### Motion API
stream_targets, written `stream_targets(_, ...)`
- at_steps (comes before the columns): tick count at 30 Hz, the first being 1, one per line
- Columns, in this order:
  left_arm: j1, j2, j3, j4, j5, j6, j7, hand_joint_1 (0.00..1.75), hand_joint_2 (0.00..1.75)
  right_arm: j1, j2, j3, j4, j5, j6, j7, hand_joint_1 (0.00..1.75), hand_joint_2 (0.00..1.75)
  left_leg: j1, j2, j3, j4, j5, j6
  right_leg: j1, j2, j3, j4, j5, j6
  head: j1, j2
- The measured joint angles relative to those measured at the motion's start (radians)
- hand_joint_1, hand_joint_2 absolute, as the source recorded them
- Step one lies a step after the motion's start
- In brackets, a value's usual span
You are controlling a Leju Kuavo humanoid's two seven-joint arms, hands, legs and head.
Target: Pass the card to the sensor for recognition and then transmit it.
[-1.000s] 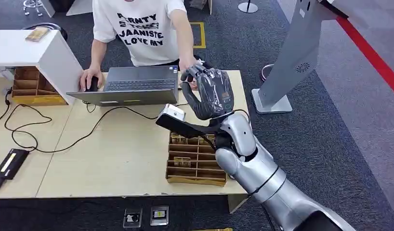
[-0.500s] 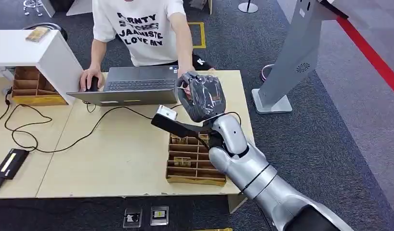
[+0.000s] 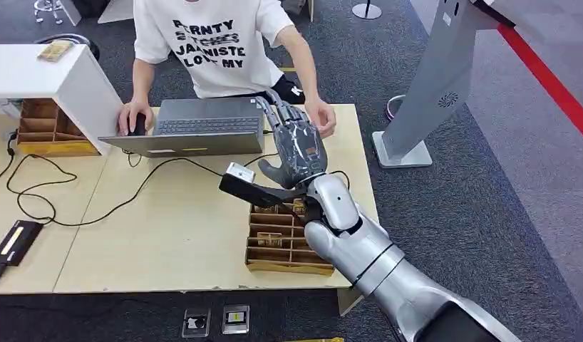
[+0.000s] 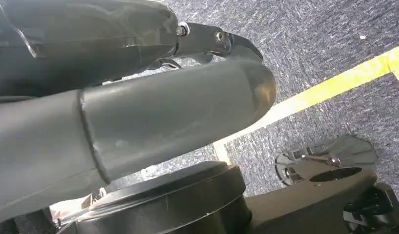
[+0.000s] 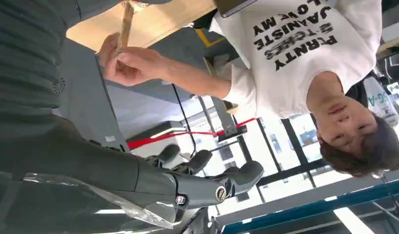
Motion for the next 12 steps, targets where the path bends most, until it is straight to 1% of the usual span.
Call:
stream_targets(3, 0.0, 0.0, 0.0, 0.0, 0.001, 0.0, 0.0, 0.0, 0.0, 0.0, 0.0, 0.009, -0.003, -0.011, -0.006, -0.001, 0.0, 1.75, 0.0, 0.0, 0.0, 0.0, 0.0, 0.0, 0.0, 0.0, 0.0, 0.0, 0.0, 0.0, 0.0, 0.0)
stream_targets(6, 0.0, 0.001, 0.0, 0.0, 0.008, 0.001, 0.0, 0.0, 0.0, 0.006, 0.0, 0.015, -0.026, -0.05, -0.015, -0.012, 0.0, 1.75, 0.0, 0.0, 0.0, 0.0, 0.0, 0.0, 0.0, 0.0, 0.0, 0.0, 0.0, 0.0, 0.0, 0.0)
stream_targets(9, 0.001, 0.002, 0.0, 0.0, 0.018, 0.003, 0.0, 0.0, 0.0, 0.025, 0.0, 0.021, -0.062, -0.117, -0.033, -0.044, 0.0, 1.75, 0.0, 0.0, 0.0, 0.0, 0.0, 0.0, 0.0, 0.0, 0.0, 0.0, 0.0, 0.0, 0.0, 0.0)
stream_targets(12, 0.004, 0.003, 0.0, 0.0, 0.032, 0.009, -0.002, 0.0, 0.0, 0.058, 0.0, 0.025, -0.127, -0.184, -0.045, -0.074, 0.0, 1.75, 0.0, 0.0, 0.0, 0.0, 0.0, 0.0, 0.0, 0.0, 0.0, 0.0, 0.0, 0.0, 0.0, 0.0)
